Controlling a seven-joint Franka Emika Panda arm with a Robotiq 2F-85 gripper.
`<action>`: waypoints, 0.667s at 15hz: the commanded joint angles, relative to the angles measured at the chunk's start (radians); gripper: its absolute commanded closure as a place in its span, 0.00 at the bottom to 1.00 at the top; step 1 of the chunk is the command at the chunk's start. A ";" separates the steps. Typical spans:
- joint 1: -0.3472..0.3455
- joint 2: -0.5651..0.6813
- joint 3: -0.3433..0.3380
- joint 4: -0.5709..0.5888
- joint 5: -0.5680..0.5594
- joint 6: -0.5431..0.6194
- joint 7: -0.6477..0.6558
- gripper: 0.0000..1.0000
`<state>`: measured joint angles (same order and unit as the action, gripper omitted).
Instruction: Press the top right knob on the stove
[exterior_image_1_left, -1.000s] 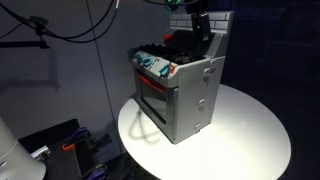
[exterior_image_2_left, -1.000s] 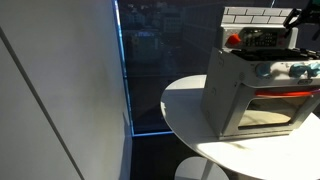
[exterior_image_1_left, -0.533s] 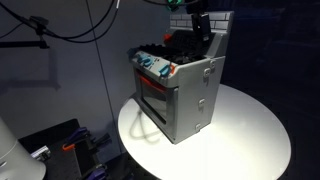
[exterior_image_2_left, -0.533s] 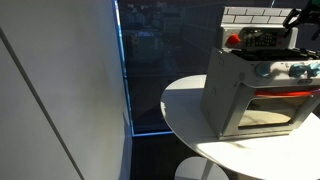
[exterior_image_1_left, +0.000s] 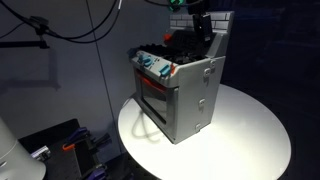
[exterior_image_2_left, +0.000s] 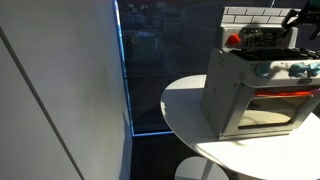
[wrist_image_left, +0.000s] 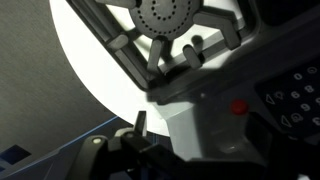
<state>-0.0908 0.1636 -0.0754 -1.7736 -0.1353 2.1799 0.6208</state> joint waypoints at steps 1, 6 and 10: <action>0.011 0.038 -0.018 0.055 0.015 0.010 -0.019 0.00; 0.013 0.030 -0.019 0.048 0.013 0.007 -0.012 0.00; 0.016 -0.010 -0.017 0.004 0.009 -0.008 -0.020 0.00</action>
<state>-0.0897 0.1659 -0.0762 -1.7702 -0.1352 2.1798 0.6199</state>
